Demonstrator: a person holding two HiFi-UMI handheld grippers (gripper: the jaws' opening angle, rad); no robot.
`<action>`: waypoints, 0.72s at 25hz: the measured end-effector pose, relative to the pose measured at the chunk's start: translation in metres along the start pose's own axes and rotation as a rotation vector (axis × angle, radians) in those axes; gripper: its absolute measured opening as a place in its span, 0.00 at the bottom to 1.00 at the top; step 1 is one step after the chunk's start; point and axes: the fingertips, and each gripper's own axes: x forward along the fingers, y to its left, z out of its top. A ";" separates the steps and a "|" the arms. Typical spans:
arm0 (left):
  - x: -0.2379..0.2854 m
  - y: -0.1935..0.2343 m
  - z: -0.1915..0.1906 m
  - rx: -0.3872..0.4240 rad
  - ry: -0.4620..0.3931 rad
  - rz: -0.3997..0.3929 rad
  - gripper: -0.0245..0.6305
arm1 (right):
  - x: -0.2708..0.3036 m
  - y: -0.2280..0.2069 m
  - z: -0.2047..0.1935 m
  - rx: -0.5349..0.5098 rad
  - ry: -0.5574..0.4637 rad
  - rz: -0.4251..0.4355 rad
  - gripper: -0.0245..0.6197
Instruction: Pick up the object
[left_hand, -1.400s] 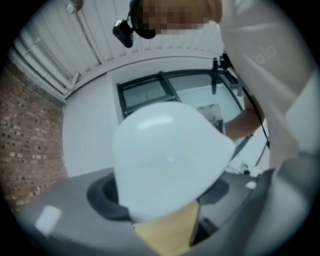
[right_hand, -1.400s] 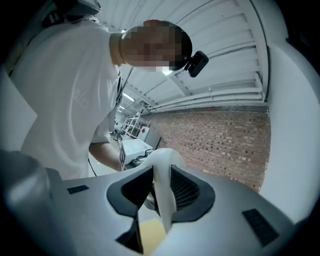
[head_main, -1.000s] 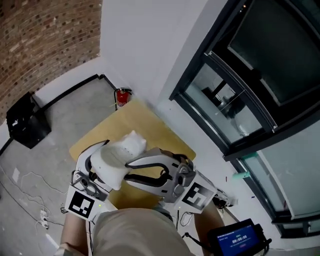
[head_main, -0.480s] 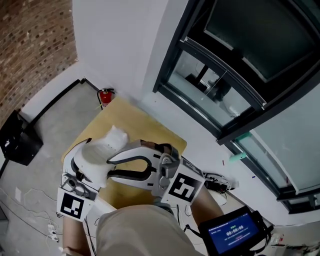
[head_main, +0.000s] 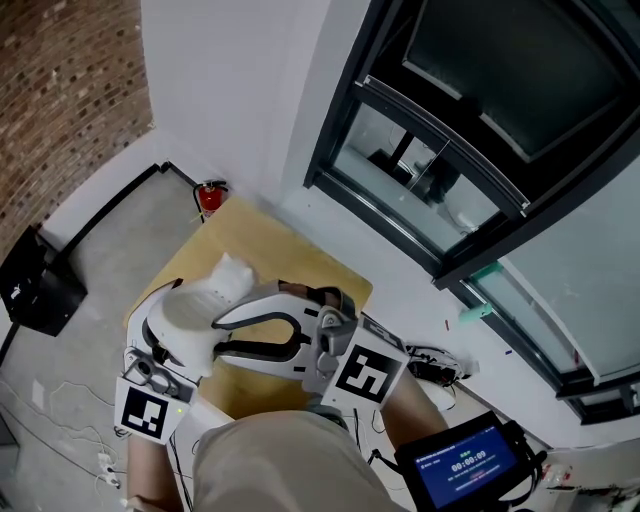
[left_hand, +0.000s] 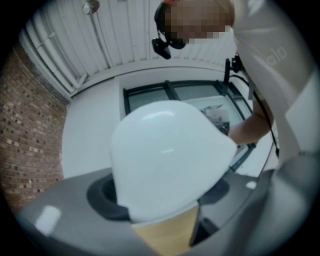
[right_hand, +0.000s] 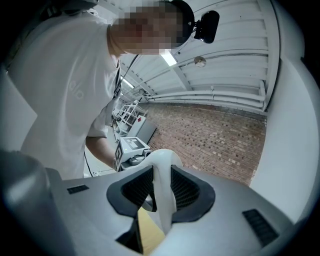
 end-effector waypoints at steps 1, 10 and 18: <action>0.000 0.000 0.000 0.001 0.001 -0.001 0.56 | 0.000 0.000 0.000 0.000 0.002 -0.001 0.18; -0.001 0.000 0.003 -0.003 -0.010 0.004 0.56 | 0.001 0.000 0.002 -0.010 0.013 0.001 0.18; -0.001 0.000 -0.002 -0.001 0.007 0.016 0.56 | 0.001 0.001 -0.001 -0.009 0.010 0.006 0.18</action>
